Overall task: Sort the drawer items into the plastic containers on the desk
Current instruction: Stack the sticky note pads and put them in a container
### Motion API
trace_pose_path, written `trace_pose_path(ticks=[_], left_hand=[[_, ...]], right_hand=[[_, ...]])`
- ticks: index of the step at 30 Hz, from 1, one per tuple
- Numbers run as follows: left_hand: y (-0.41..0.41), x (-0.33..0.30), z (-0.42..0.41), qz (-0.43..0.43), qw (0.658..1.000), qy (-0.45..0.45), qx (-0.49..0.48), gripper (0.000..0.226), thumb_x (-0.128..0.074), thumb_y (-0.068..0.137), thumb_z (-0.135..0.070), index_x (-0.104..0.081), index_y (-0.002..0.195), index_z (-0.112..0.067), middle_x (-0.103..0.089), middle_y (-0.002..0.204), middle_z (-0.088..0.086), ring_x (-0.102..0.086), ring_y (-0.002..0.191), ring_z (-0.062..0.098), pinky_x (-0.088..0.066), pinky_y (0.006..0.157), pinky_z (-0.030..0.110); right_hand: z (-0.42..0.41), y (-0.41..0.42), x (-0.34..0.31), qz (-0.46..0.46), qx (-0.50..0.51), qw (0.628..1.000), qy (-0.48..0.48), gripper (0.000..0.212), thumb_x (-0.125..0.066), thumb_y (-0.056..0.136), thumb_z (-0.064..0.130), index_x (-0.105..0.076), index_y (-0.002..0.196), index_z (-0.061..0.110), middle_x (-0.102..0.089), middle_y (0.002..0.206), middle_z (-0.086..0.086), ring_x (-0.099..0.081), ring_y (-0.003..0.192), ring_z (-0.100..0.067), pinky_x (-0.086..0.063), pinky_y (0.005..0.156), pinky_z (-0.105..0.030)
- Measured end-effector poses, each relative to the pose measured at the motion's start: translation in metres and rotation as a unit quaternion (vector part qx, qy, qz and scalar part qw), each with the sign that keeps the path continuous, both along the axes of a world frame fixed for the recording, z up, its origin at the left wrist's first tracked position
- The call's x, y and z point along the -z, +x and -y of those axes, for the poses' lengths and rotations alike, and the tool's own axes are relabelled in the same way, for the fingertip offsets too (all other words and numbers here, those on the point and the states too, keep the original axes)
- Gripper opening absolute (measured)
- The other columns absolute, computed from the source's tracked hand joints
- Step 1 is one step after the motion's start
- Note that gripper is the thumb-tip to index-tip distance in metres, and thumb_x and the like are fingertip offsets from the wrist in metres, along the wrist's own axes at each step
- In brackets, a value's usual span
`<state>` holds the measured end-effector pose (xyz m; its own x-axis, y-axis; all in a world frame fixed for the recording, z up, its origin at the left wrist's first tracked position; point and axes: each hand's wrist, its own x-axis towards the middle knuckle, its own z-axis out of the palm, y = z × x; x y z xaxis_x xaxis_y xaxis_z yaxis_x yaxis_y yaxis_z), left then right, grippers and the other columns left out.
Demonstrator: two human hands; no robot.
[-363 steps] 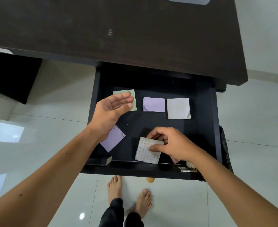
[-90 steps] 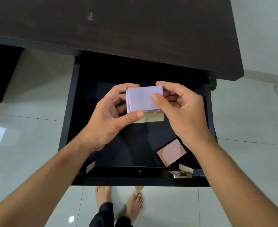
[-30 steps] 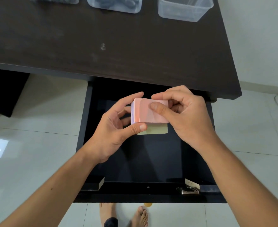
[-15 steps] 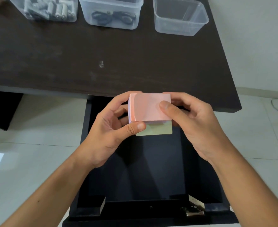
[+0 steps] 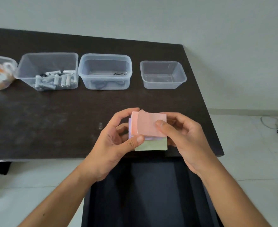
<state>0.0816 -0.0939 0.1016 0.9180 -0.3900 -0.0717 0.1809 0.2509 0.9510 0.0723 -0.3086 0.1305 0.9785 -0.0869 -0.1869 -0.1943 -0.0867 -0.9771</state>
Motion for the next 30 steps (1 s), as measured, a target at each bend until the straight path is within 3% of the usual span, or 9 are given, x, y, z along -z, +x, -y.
trace_pose_path(ticks=[3, 5, 9, 13, 14, 16, 20, 26, 30], left_hand=[[0.024, -0.017, 0.011, -0.027, 1.000, -0.005, 0.011, 0.072, -0.086, 0.077, -0.054, -0.057, 0.139, -0.032, -0.069, 0.128, 0.018, -0.070, 0.119, 0.034, -0.060, 0.095, 0.049], [0.041, -0.025, 0.021, -0.037, 0.999, -0.005, 0.007, 0.072, -0.084, 0.075, -0.060, -0.059, 0.136, -0.029, -0.072, 0.122, 0.013, -0.072, 0.115, 0.032, -0.061, 0.092, 0.050], [0.077, -0.036, 0.041, -0.035, 0.999, 0.028, -0.022, 0.047, -0.075, 0.087, -0.033, -0.060, 0.131, -0.025, -0.076, 0.117, 0.011, -0.075, 0.110, 0.033, -0.062, 0.089, 0.050], [0.115, -0.042, 0.053, -0.039, 0.996, 0.057, -0.052, 0.061, -0.083, 0.087, -0.031, -0.054, 0.140, -0.032, -0.076, 0.124, 0.008, -0.073, 0.115, 0.029, -0.059, 0.096, 0.045], [0.125, -0.043, 0.056, -0.048, 0.995, 0.062, -0.062, 0.068, -0.086, 0.084, -0.034, -0.052, 0.143, -0.031, -0.077, 0.124, 0.006, -0.073, 0.116, 0.027, -0.058, 0.099, 0.047], [0.144, -0.046, 0.065, -0.055, 0.992, 0.076, -0.081, 0.069, -0.086, 0.082, -0.037, -0.056, 0.142, -0.022, -0.078, 0.123, 0.004, -0.074, 0.116, 0.024, -0.056, 0.103, 0.050], [0.174, -0.053, 0.085, -0.042, 0.989, 0.107, -0.092, 0.037, -0.072, 0.095, -0.031, -0.070, 0.129, -0.015, -0.081, 0.115, 0.001, -0.076, 0.111, 0.022, -0.057, 0.104, 0.047], [0.215, -0.047, 0.105, -0.021, 0.982, 0.161, -0.101, 0.028, -0.061, 0.105, -0.030, -0.072, 0.126, -0.014, -0.081, 0.113, 0.001, -0.075, 0.111, 0.021, -0.056, 0.105, 0.047], [0.234, -0.034, 0.113, -0.042, 0.975, 0.188, -0.109, 0.023, -0.059, 0.106, -0.030, -0.072, 0.121, -0.017, -0.080, 0.113, 0.001, -0.074, 0.111, 0.021, -0.055, 0.106, 0.047]], right_hand=[[0.009, 0.020, -0.006, 0.009, 0.013, 1.000, -0.020, 0.034, -0.084, 0.080, 0.044, -0.079, 0.110, 0.030, -0.080, 0.105, 0.005, -0.077, 0.102, -0.016, -0.063, 0.094, -0.053], [0.016, 0.037, -0.008, 0.015, 0.021, 0.999, -0.032, 0.030, -0.085, 0.082, 0.041, -0.079, 0.109, 0.032, -0.080, 0.104, 0.004, -0.077, 0.100, -0.019, -0.063, 0.094, -0.054], [0.028, 0.071, -0.015, 0.014, 0.027, 0.999, -0.036, 0.035, -0.085, 0.082, 0.040, -0.077, 0.115, 0.029, -0.080, 0.107, 0.008, -0.077, 0.102, -0.014, -0.065, 0.092, -0.048], [0.040, 0.111, -0.021, -0.005, 0.055, 0.998, -0.008, 0.076, -0.093, 0.063, 0.058, -0.073, 0.128, 0.023, -0.079, 0.112, 0.003, -0.077, 0.107, -0.018, -0.064, 0.095, -0.049], [0.043, 0.121, -0.022, -0.011, 0.063, 0.998, 0.001, 0.078, -0.095, 0.062, 0.058, -0.073, 0.128, 0.022, -0.080, 0.112, 0.002, -0.077, 0.108, -0.019, -0.064, 0.095, -0.050], [0.049, 0.140, -0.025, -0.014, 0.062, 0.998, 0.010, 0.062, -0.091, 0.069, 0.051, -0.077, 0.121, 0.020, -0.082, 0.111, 0.001, -0.079, 0.107, -0.021, -0.063, 0.096, -0.052], [0.058, 0.173, -0.031, -0.014, 0.077, 0.997, 0.015, 0.039, -0.086, 0.085, 0.034, -0.079, 0.119, 0.017, -0.083, 0.107, 0.002, -0.079, 0.104, -0.019, -0.064, 0.095, -0.050], [0.065, 0.216, -0.028, 0.002, 0.059, 0.998, -0.033, 0.015, -0.079, 0.093, 0.037, -0.080, 0.107, 0.030, -0.083, 0.102, 0.009, -0.078, 0.103, -0.012, -0.062, 0.100, -0.046], [0.069, 0.237, -0.017, -0.008, 0.031, 0.998, -0.060, 0.021, -0.075, 0.096, 0.043, -0.081, 0.111, 0.029, -0.082, 0.106, 0.009, -0.075, 0.109, -0.016, -0.058, 0.105, -0.050]])
